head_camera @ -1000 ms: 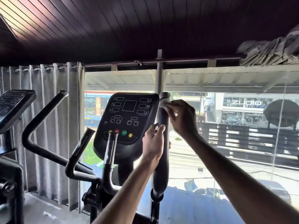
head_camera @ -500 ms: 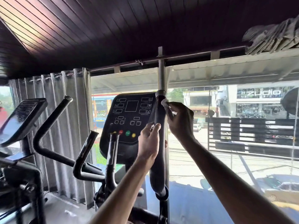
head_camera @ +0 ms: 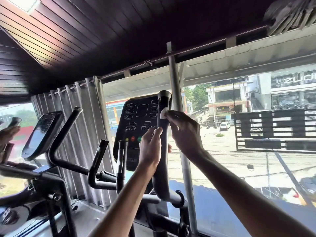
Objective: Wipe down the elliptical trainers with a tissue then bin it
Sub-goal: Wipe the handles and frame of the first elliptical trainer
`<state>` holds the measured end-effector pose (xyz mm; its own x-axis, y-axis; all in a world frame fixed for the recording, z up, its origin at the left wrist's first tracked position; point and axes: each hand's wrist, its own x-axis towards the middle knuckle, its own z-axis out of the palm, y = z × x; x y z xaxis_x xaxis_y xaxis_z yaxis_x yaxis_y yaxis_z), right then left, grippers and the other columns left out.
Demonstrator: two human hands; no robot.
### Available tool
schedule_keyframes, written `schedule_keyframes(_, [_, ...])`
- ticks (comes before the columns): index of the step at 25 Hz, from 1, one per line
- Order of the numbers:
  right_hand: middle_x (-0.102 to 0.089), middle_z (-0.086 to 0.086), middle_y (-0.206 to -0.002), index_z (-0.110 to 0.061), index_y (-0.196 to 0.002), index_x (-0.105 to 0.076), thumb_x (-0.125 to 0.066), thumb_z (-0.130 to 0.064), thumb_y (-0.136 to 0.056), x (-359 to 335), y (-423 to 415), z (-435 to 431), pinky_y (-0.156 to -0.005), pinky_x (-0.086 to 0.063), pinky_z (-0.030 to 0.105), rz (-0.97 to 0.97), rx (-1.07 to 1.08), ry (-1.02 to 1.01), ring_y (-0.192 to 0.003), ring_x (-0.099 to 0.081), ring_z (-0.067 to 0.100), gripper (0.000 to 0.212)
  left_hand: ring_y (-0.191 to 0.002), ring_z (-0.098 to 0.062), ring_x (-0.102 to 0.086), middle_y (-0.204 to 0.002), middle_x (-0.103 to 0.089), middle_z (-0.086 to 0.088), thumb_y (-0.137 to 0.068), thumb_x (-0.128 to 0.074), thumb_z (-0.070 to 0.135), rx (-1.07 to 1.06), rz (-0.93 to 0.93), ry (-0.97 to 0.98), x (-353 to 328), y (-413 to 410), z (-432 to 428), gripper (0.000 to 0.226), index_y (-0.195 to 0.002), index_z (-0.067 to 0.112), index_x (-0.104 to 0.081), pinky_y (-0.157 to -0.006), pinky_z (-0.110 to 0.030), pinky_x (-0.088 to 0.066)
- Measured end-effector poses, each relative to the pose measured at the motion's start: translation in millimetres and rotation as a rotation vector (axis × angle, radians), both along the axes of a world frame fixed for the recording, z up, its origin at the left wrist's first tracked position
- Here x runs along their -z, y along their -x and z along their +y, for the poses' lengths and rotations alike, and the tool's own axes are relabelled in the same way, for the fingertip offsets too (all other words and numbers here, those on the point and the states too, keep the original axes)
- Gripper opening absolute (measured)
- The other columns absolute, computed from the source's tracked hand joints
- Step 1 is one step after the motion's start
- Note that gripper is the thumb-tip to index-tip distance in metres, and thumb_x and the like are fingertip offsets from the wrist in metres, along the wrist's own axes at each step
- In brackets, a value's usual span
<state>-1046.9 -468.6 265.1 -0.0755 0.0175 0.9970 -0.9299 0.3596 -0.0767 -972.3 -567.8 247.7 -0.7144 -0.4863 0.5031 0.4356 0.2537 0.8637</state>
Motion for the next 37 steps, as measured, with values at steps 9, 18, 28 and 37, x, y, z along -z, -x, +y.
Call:
schedule_keyframes(9, [-0.070,-0.003,-0.113,-0.020,-0.103,-0.075,-0.068,0.002,-0.087,-43.5,19.8,9.8,-0.079,-0.058,0.033,0.020,0.032,-0.179,-0.101,-0.065,0.021,0.028,-0.049,-0.030,-0.064,-0.056,-0.066,-0.011,-0.101,-0.050,0.036,-0.121,-0.028,0.129,-3.2,-5.7,6.0,0.032,-0.089,0.012,-0.067,-0.060,-0.055,-0.057])
schedule_keyframes(18, [-0.068,0.003,-0.113,-0.011,-0.113,-0.075,-0.055,-0.002,-0.089,-31.5,9.1,16.6,-0.083,-0.062,0.037,0.209,-0.008,-0.436,-0.108,-0.062,0.022,0.033,-0.049,-0.026,-0.064,-0.061,-0.065,-0.005,-0.109,-0.045,0.029,-0.154,-0.070,0.267,3.6,-17.0,9.2,0.022,-0.095,0.027,-0.062,-0.057,-0.050,-0.058])
schedule_keyframes(28, [-0.072,0.002,-0.097,-0.017,-0.104,-0.079,-0.072,0.001,-0.085,-64.3,55.4,-9.8,-0.082,-0.053,0.027,-0.040,-0.032,0.071,-0.087,-0.064,0.016,0.027,-0.047,-0.026,-0.065,-0.068,-0.066,-0.011,-0.105,-0.047,0.037,-0.213,-0.164,0.269,-22.4,-6.1,16.8,0.022,-0.095,0.020,-0.057,-0.057,-0.046,-0.060])
schedule_keyframes(37, [-0.074,0.003,-0.097,-0.015,-0.091,-0.078,-0.067,-0.007,-0.089,-130.8,47.2,-6.3,-0.080,-0.054,0.034,-0.025,0.070,-0.679,-0.097,-0.066,0.022,0.014,-0.042,-0.024,-0.057,-0.057,-0.059,-0.009,-0.103,-0.048,0.035,-0.222,-0.099,0.273,-13.1,-1.6,14.4,0.019,-0.091,0.025,-0.058,-0.050,-0.035,-0.048])
